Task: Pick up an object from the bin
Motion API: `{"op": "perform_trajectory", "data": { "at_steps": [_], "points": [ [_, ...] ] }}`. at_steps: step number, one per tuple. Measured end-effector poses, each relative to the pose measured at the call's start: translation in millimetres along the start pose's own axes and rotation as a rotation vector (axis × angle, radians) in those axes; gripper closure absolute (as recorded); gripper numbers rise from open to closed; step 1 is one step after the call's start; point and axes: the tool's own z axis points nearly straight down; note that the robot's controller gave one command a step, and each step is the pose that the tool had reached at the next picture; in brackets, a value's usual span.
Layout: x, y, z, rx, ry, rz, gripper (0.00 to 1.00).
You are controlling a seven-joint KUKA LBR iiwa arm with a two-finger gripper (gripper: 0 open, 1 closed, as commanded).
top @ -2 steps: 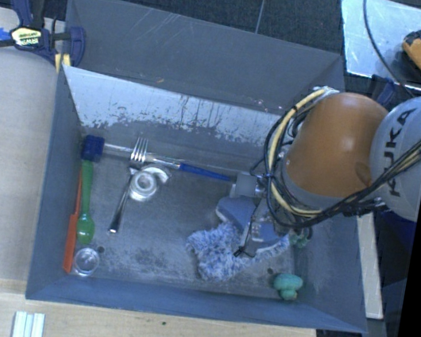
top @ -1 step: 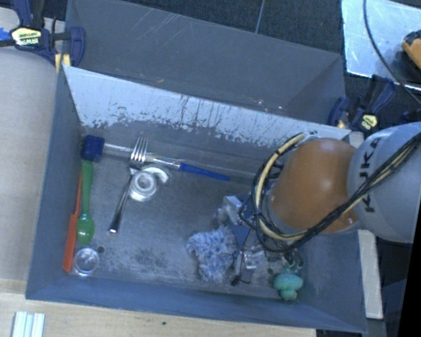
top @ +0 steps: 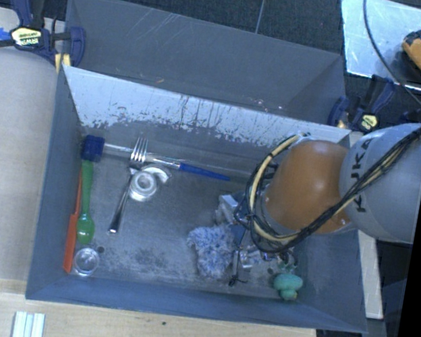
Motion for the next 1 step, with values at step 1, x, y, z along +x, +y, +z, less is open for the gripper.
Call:
{"op": "perform_trajectory", "data": {
  "at_steps": [1],
  "points": [
    [17.5, 9.7, -13.7, -0.001, -0.002, 0.027, 0.00]
  ]
}}
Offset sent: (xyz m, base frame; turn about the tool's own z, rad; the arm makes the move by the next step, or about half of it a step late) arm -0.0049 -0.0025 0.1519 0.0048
